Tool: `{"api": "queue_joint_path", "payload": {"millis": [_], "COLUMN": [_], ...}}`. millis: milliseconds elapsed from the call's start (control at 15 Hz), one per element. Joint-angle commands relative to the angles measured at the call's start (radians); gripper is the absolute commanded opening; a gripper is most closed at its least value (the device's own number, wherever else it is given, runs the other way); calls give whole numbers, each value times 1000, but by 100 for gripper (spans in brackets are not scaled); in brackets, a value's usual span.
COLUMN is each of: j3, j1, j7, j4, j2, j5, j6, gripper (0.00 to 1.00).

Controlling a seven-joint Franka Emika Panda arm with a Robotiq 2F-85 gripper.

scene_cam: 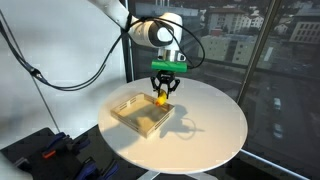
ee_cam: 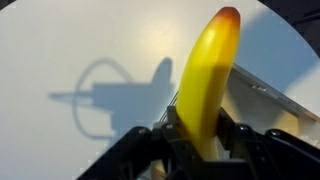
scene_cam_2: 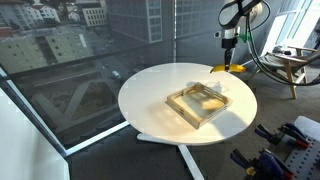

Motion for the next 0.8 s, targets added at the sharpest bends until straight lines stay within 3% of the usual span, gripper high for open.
{"api": "queue_joint_path", "payload": {"millis": [0, 67, 133, 733], "j3": [-1, -1, -1, -2], "j1": [7, 7, 6, 8], "j7": [-20, -22, -4, -6], "j4": [-61, -64, -20, -31], "j2": [-59, -62, -17, -28], "j5": [-19, -17, 1, 1], "j6": [24, 26, 4, 6], "gripper": [16, 16, 41, 41]}}
